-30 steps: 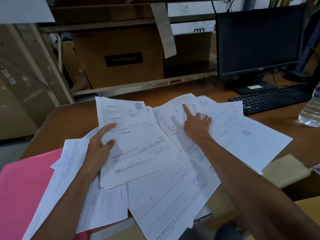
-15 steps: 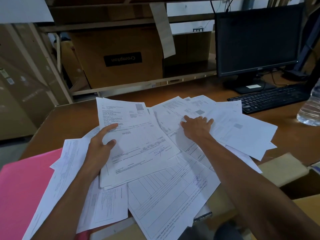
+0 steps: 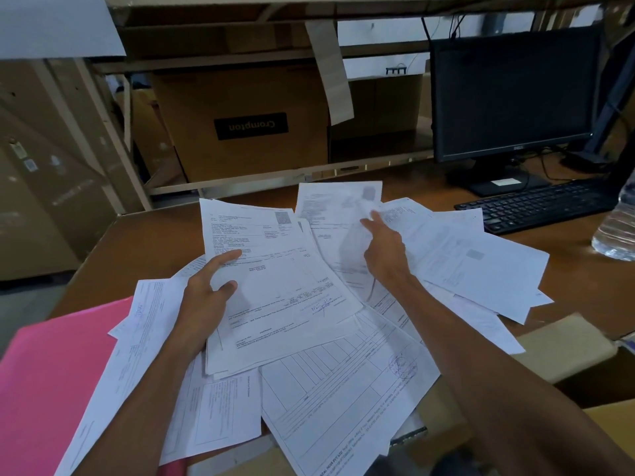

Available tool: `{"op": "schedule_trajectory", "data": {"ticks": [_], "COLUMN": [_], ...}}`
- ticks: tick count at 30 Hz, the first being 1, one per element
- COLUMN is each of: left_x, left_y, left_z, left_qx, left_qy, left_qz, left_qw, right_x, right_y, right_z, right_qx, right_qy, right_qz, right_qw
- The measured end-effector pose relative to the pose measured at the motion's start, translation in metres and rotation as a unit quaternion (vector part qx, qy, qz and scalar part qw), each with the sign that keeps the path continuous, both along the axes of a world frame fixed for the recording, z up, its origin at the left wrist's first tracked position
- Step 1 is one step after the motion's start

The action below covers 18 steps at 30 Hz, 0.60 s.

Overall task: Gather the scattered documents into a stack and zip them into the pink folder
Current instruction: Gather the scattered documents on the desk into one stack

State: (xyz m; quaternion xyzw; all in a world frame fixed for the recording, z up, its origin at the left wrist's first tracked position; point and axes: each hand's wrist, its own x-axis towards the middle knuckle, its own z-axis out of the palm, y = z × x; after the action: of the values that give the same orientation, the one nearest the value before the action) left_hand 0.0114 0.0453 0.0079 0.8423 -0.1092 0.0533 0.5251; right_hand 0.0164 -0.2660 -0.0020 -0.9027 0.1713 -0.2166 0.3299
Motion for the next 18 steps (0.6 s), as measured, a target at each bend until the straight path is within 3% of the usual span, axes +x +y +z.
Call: {"op": "schedule_trajectory", "data": {"ticks": [3,8,10,13,15,18], "left_x": [0.001,0.002,0.001,0.002,0.004,0.004], "left_y": [0.0,0.002,0.001,0.001,0.002,0.002], "left_z": [0.0,-0.001,-0.001,-0.002,-0.003,-0.003], "left_qx": [0.003,0.001,-0.003,0.002,0.004,0.0], "left_qy": [-0.004,-0.004,0.0,0.005,0.009,0.013], "left_qz": [0.003,0.006,0.007,0.013,0.014,0.021], "left_qw": [1.0,1.0,1.0,1.0,1.0,1.0], "right_x": [0.001,0.0,-0.007,-0.018,-0.026,-0.031], "right_y": [0.001,-0.011,-0.013,-0.017,-0.021,-0.031], "right_z": [0.01,0.018,0.022,0.04,0.058,0.081], "right_qx": [0.074,0.245,0.221,0.093,0.167,0.49], "right_qy": [-0.102,-0.091,-0.13,-0.248,-0.332,-0.355], "right_qz": [-0.007,0.006,0.001,0.035,0.093,0.167], "right_qw": [0.992,0.965,0.967,0.964,0.924,0.778]}}
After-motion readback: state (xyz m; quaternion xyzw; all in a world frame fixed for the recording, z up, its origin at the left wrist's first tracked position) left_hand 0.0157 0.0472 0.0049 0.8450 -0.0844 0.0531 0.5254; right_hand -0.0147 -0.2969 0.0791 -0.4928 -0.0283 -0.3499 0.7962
